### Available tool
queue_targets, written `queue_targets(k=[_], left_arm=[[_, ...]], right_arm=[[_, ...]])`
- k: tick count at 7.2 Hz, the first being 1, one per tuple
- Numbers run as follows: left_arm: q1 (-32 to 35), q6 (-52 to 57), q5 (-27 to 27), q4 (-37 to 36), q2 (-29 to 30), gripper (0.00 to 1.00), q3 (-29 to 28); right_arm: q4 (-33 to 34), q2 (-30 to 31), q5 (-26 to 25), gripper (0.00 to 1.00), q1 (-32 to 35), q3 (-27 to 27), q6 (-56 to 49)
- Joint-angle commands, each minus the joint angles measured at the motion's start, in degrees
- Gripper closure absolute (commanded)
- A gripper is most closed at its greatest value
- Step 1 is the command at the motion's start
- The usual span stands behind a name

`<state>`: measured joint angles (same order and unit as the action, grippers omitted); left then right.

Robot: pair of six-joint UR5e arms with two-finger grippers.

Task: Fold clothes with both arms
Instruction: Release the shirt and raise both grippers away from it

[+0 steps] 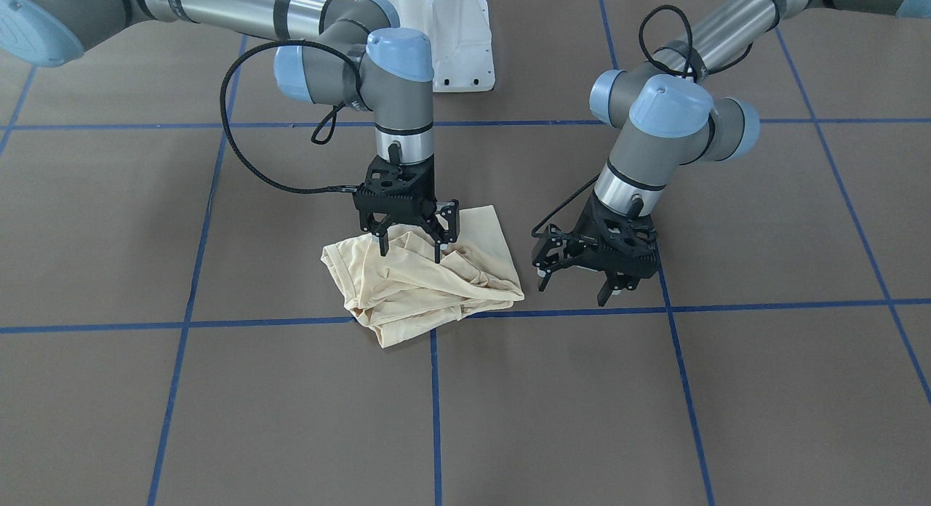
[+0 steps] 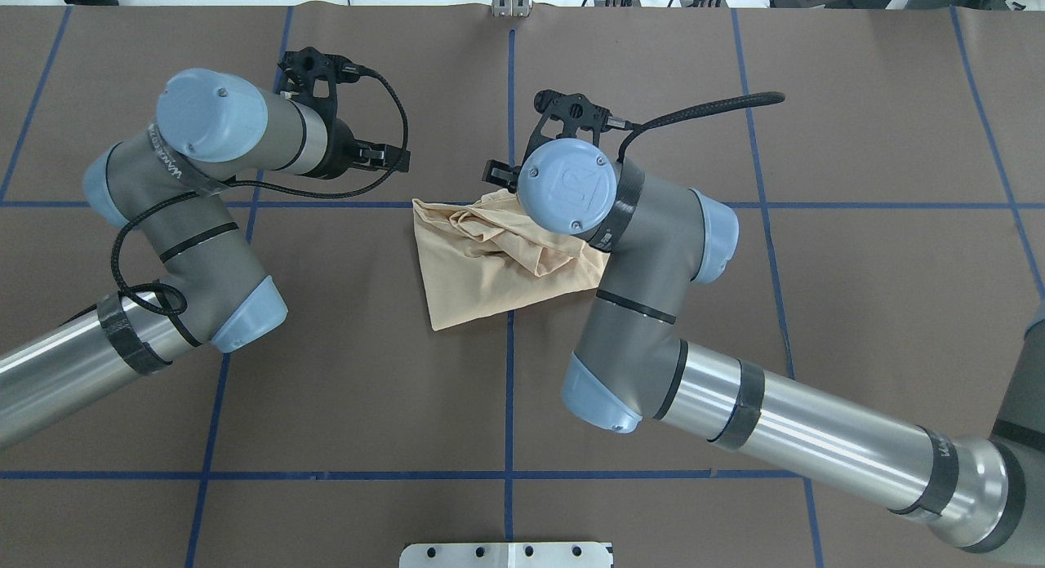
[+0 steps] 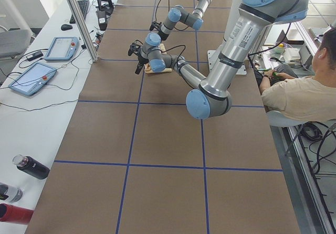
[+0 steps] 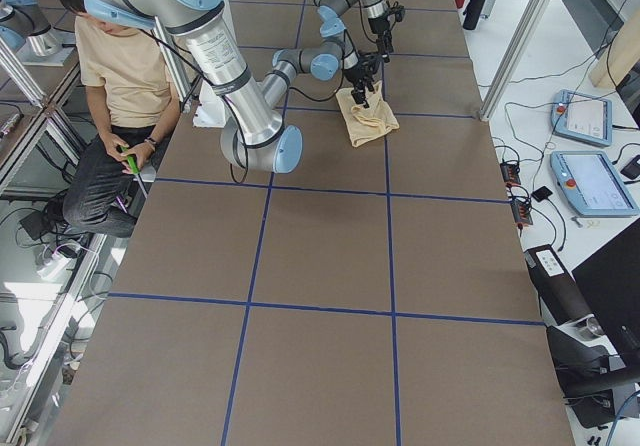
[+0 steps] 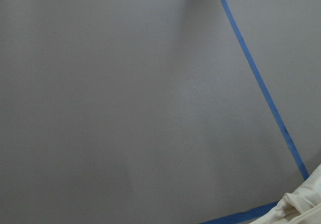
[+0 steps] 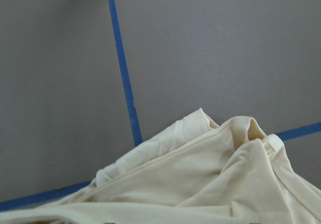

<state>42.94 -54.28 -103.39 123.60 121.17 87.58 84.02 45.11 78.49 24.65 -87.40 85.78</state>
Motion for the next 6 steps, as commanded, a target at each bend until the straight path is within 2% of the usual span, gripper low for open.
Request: queue_targets(k=[1,2,3,4,6], left_arm=[[0.0,0.1,-0.1,0.1,-0.1,0.0,0.0],[0.0,0.1,-0.1,0.1,-0.1,0.0,0.0],[0.0,0.0,0.0,0.1,-0.1,0.0,0.0],[0.0,0.0,0.0,0.1,-0.1,0.0,0.0],[0.0,0.0,-0.1,0.1,-0.1,0.0,0.0]], right_arm=[[1.6,0.0,-4.6,0.41,-4.2,0.3,-0.3],[1.5,0.1,-4.7,0.53,-4.3,0.3,-0.3],[1.5,0.0,-4.6,0.71,-4.3,0.1,-0.3],[1.2,0.2,-4.8,1.0,-4.1,0.0,-0.5],[0.9,0.0,-5.2,1.0,-1.6,0.0,-2.3]])
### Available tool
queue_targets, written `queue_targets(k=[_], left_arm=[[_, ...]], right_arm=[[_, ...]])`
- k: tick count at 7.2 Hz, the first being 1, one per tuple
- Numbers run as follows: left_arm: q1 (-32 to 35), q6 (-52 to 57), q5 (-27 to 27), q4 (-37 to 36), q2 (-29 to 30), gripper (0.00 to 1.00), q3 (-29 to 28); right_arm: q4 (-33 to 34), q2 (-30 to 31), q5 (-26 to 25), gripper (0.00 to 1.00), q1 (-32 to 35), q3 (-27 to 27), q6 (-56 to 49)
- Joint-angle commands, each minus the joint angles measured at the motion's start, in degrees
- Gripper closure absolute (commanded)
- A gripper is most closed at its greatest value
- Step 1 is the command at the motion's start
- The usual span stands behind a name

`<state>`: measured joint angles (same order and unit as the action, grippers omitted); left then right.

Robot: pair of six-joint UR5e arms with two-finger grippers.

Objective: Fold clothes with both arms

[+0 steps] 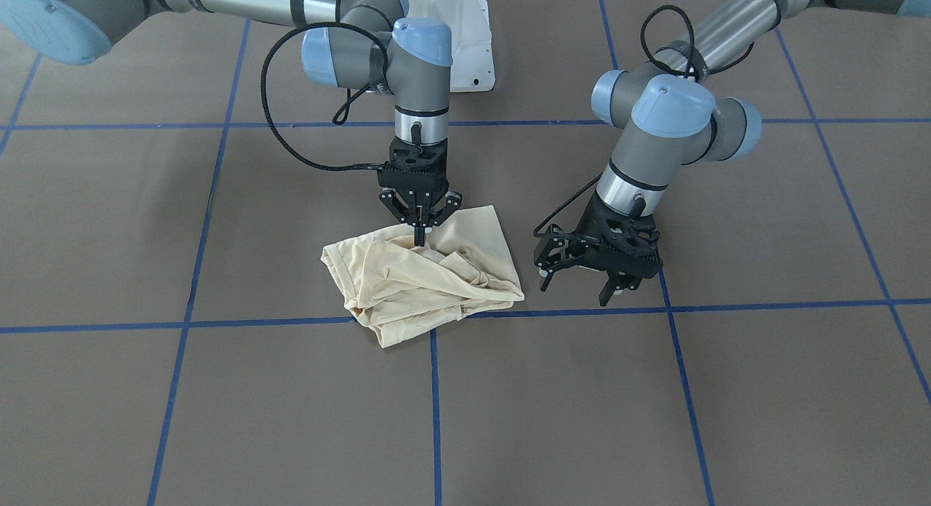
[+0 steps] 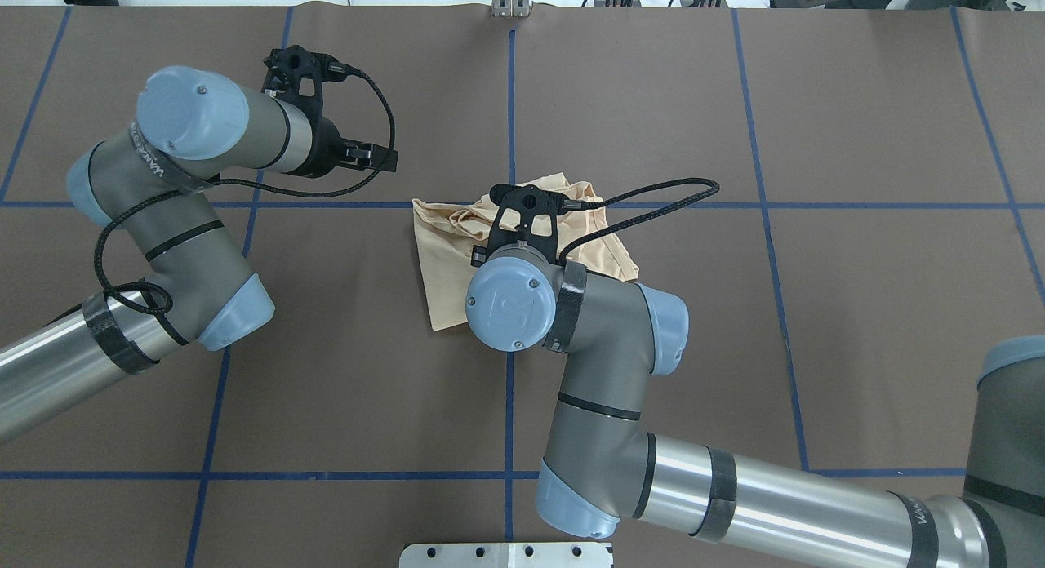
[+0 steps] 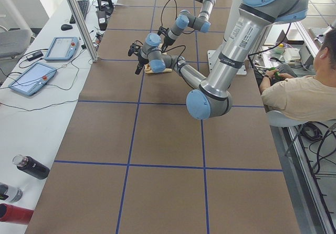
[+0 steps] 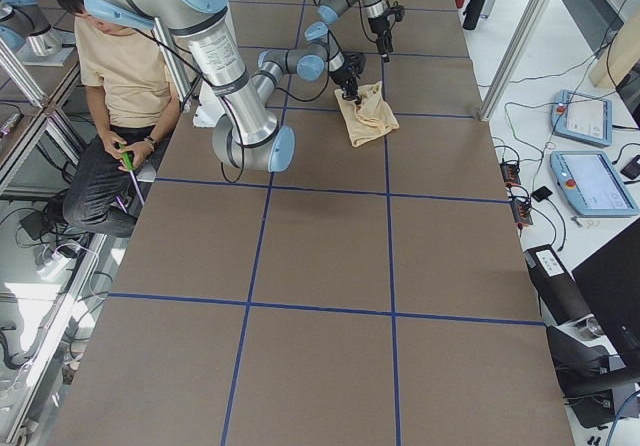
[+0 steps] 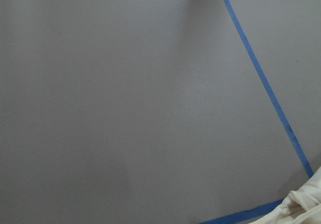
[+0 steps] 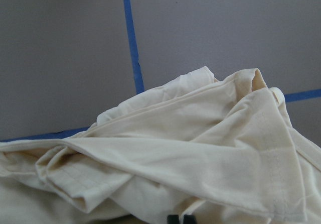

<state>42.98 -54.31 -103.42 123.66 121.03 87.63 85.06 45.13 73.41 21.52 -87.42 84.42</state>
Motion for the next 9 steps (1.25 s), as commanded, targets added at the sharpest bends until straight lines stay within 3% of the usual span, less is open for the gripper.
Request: queue_targets(k=[1,4,6,7,8,9], left_arm=[[0.0,0.0,0.0,0.0,0.0,0.0,0.0],[-0.1,-0.8,0.0,0.0,0.0,0.0,0.4],[-0.1,-1.2,0.1,0.0,0.0,0.0,0.6],[-0.1,-1.2,0.0,0.0,-0.1,0.0,1.0],[0.0,-1.1,0.0,0.0,-0.1,0.0,1.1],[0.0,-1.0,-0.1,0.0,-0.1,0.0,1.1]], right_arm=[[-0.2,-0.1,0.1,1.0,3.5,0.0,-2.1],[-1.2,-1.4,0.9,1.0,9.0,4.9,-5.8],[-16.4,-3.7,-0.7,1.0,9.9,18.5,-9.2],[-17.2,-4.2,-0.6,0.01,10.1,18.8,-9.8],[-17.3,-5.0,0.4,0.0,10.8,18.8,-9.9],[-17.2,-5.9,7.0,0.0,13.1,18.4,-10.4]])
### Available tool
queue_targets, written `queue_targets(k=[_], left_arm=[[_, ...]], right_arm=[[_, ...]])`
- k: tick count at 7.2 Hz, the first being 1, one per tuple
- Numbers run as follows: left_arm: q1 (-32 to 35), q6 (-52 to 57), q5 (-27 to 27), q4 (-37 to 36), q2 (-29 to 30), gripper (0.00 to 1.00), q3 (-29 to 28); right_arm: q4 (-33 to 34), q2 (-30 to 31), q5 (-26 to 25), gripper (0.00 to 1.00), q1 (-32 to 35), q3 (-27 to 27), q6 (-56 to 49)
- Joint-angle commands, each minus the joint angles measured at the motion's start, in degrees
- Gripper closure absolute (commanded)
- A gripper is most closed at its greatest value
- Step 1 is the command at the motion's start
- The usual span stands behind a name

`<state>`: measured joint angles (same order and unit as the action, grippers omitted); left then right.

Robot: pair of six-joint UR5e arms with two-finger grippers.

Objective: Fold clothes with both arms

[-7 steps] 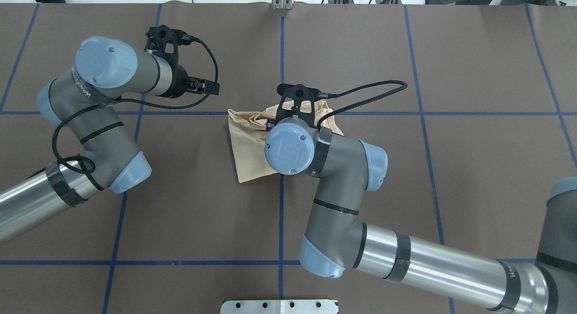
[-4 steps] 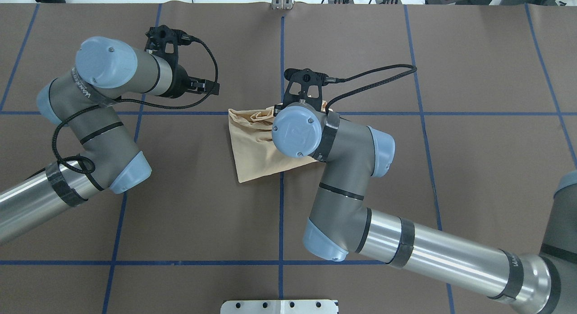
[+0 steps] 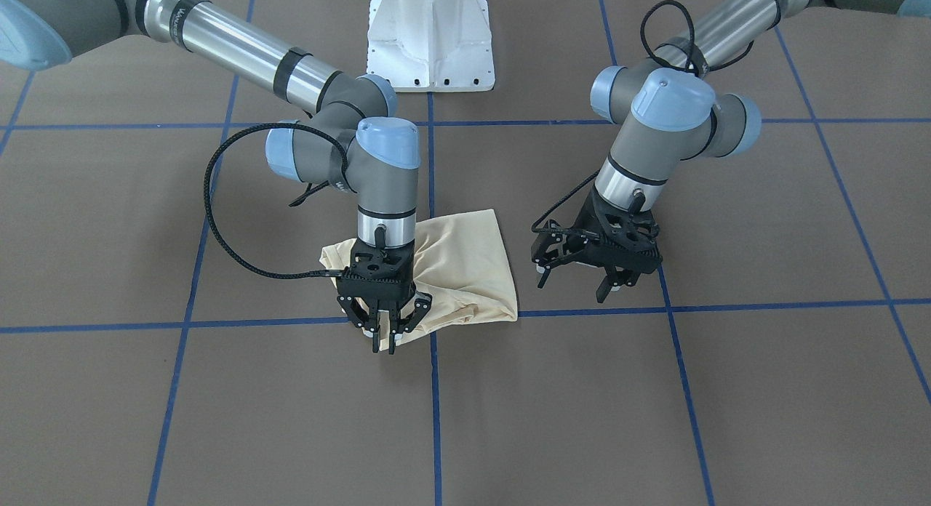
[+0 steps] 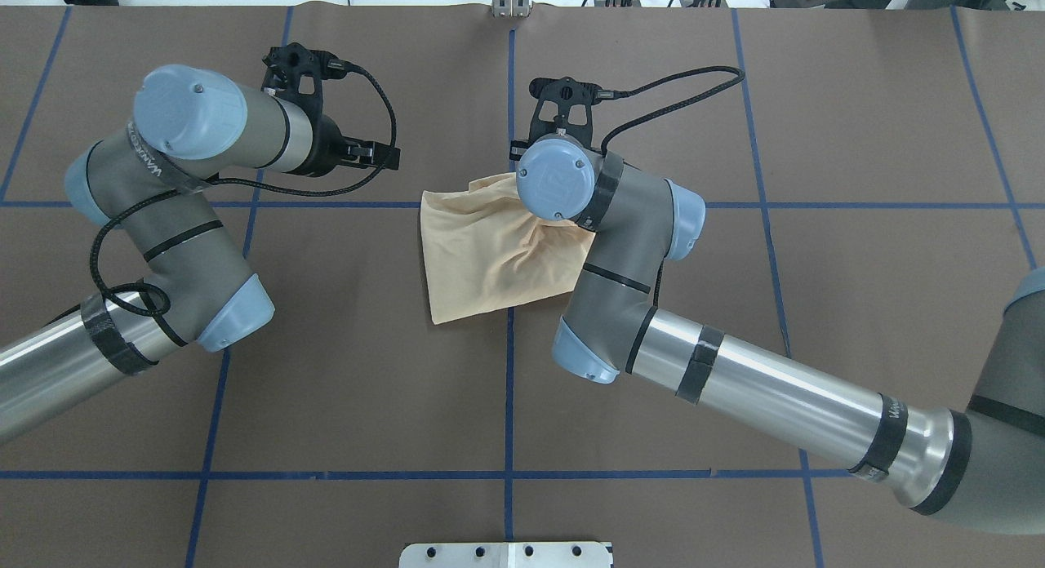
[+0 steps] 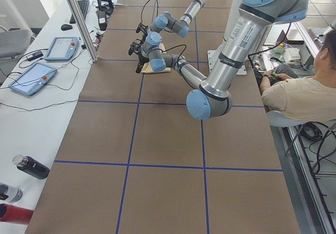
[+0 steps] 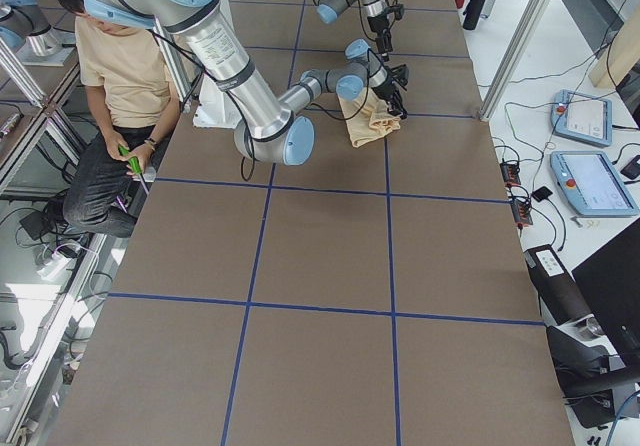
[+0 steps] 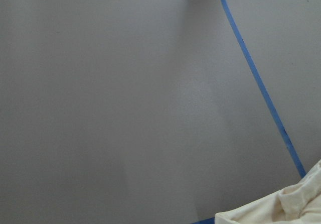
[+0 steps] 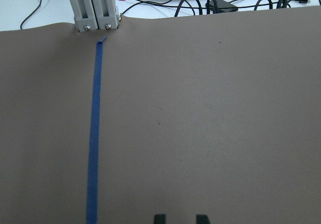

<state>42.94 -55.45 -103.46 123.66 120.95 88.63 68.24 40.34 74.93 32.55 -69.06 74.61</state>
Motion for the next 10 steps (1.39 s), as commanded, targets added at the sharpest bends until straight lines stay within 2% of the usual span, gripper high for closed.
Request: queue_targets(k=[1,2,3,4,5,6,7,8,10], left_arm=[[0.0,0.6,-1.0,-0.6,0.0,0.0,0.9],[1.8,0.8,-5.7,-1.1,-1.3,0.0,3.0],[3.0,2.3,-7.9,-3.8,-5.2,0.0,7.9],[4.2,8.0,-7.9,-10.9,-6.9,0.0,14.1],[6.2,12.9,-7.8,-19.5,-9.3,0.0,21.0],[9.2,18.7,-7.9,-23.9,-13.2,0.0,26.1],[13.4,26.4,-8.4,-24.7,-17.4,0.0,28.1],[19.8,37.4,-10.5,-24.7,-22.0,0.0,28.3],[34.7,59.6,-13.8,-24.8,-28.6,0.0,27.0]], right_arm=[[0.2,-1.4,12.9,0.0,4.6,-0.7,-1.4],[2.6,-0.5,20.0,0.0,7.4,-3.2,-3.5],[8.9,3.3,24.3,0.0,9.7,-10.9,-6.6],[14.3,10.5,26.5,0.0,11.9,-21.9,-12.4],[20.1,17.3,31.3,0.0,15.6,-31.9,-19.1],[24.2,23.5,35.3,0.0,19.4,-39.2,-26.4],[25.3,29.7,38.3,0.0,24.0,-43.2,-34.1],[24.8,35.8,42.9,0.0,29.7,-43.6,-42.4],[23.0,50.3,47.7,0.0,41.0,-44.3,-63.3]])
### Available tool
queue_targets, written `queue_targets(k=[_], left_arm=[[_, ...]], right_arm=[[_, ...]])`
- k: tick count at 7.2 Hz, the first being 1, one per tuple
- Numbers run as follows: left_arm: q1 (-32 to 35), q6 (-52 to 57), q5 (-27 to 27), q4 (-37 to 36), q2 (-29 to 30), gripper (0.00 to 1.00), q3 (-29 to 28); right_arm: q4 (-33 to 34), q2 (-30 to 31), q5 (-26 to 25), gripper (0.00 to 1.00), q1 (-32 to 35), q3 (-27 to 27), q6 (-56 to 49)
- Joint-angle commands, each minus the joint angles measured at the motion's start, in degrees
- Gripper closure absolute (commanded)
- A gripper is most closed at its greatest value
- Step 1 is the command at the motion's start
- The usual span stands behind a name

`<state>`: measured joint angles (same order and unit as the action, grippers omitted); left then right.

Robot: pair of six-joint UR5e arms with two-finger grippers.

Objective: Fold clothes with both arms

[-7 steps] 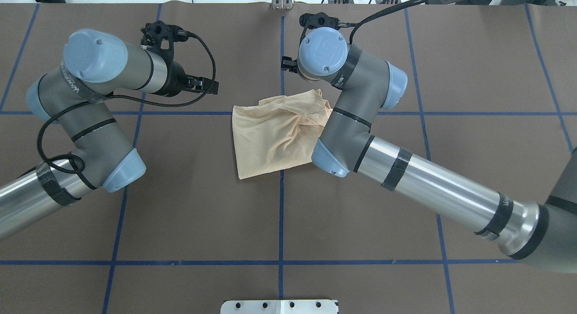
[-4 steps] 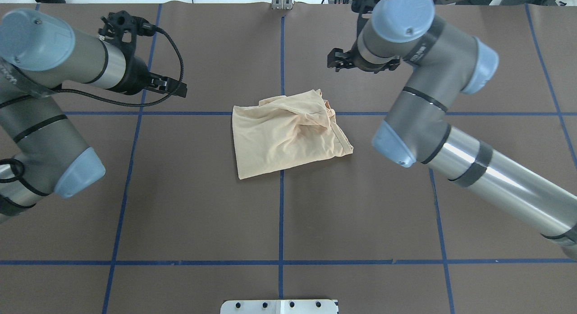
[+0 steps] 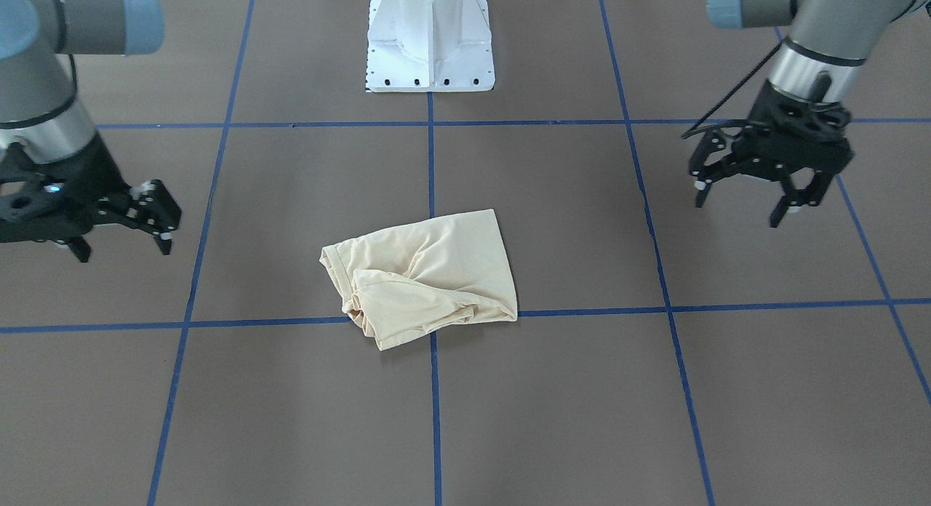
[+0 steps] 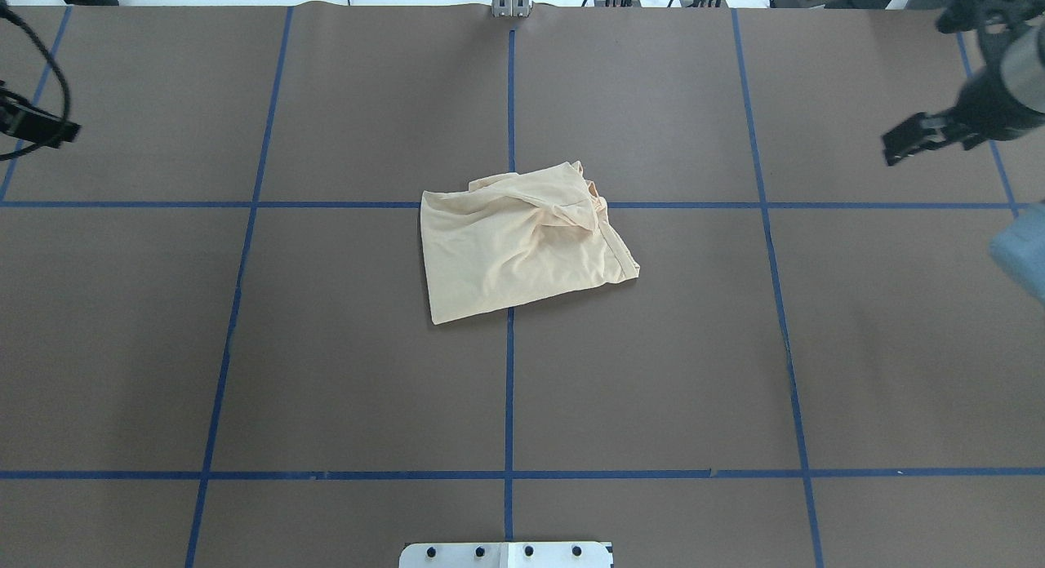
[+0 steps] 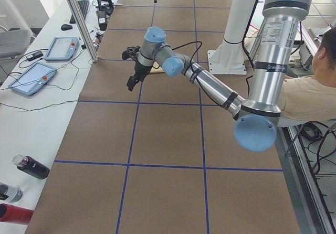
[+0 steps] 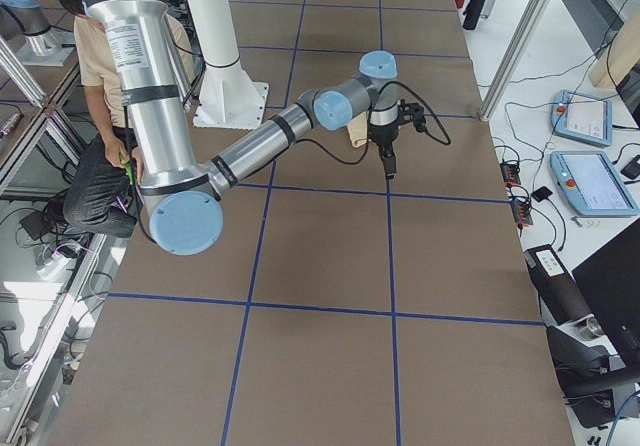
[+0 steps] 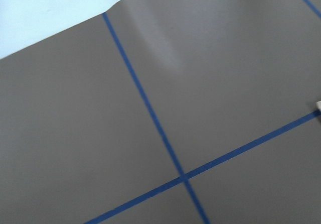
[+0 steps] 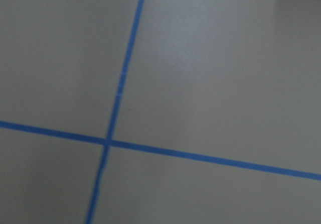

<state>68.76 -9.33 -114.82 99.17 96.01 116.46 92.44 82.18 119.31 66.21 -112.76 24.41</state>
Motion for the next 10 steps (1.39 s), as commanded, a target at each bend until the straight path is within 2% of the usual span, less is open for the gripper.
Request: queue_targets(k=[1,2,3,4,5,6,7,8,9,10], left_arm=[[14.8,18.1,-5.5,-0.2,-6.2,0.0,-2.9],[17.1,19.9,-5.9,0.1,-9.3,0.0,-3.9],[17.1,20.5,-5.9,-0.3,-12.7,0.0,-4.6],[18.2,20.7,-6.1,-0.2,-13.5,0.0,-8.2],[22.1,20.6,-6.3,0.1,-13.7,0.0,-10.2],[22.9,20.5,-7.3,-0.5,-14.4,0.0,-11.9],[23.1,20.5,-12.8,-0.4,-15.2,0.0,-13.4],[23.0,20.1,-16.9,-0.5,-17.0,0.0,-13.5],[23.0,20.1,-17.2,-0.2,-19.0,0.0,-13.4],[22.9,20.5,-17.1,0.2,-20.4,0.0,-13.3]], right_arm=[[-1.1,13.1,9.1,0.0,14.6,1.0,-23.1],[-1.2,18.4,10.4,0.0,19.8,2.2,-30.8],[-1.2,24.1,10.5,0.0,23.1,2.4,-34.1],[-1.5,27.4,10.6,0.0,25.2,2.1,-35.0],[-0.8,27.5,10.8,0.0,25.3,2.9,-35.1],[-1.6,27.9,13.5,0.0,25.3,5.5,-34.6],[-3.1,26.4,15.9,0.0,24.8,5.4,-33.8],[-3.2,24.5,16.3,0.0,22.9,5.2,-28.4],[-3.5,22.9,16.0,0.0,20.6,4.7,-22.6],[-4.0,22.6,16.0,0.0,19.8,4.6,-22.5]])
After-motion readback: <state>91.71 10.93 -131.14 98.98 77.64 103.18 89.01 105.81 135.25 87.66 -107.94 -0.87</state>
